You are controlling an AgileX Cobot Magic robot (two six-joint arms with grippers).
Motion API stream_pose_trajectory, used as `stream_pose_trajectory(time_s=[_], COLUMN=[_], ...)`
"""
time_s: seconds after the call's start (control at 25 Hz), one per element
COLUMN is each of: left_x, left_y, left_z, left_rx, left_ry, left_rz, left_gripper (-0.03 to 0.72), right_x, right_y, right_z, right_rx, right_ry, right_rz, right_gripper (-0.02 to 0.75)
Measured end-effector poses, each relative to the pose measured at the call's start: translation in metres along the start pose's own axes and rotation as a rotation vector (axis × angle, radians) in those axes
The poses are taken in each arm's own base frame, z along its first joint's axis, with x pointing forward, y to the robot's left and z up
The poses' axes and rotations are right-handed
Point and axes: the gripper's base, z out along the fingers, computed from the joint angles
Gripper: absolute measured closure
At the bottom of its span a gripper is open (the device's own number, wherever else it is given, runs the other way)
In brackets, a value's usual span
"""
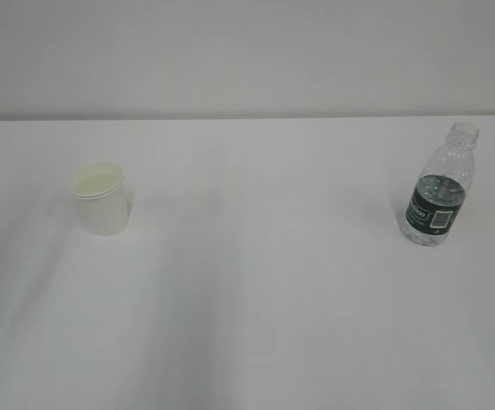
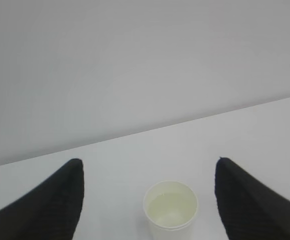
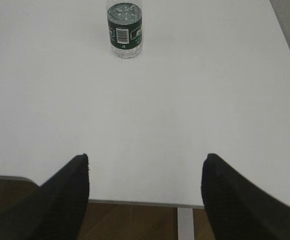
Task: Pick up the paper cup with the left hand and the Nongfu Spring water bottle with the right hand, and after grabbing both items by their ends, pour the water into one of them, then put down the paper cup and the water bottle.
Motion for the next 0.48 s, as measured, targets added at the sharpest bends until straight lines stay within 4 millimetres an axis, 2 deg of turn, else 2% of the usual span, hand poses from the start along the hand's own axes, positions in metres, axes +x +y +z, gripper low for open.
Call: stream_pose_trajectory(time_s=[0.48], left_x=[0.0016], left_y=[-0.0001], left_z=[-0.0001], left_rx=[0.001], left_ry=[0.019], left_rz=[0.0], left_gripper=[0.101], right_x=[-0.0035], right_y=[-0.0004], right_z=[0.0063], right_rx=[0.013], right_ry=[-0.056], right_rz=[-0.008], right_gripper=[0.216])
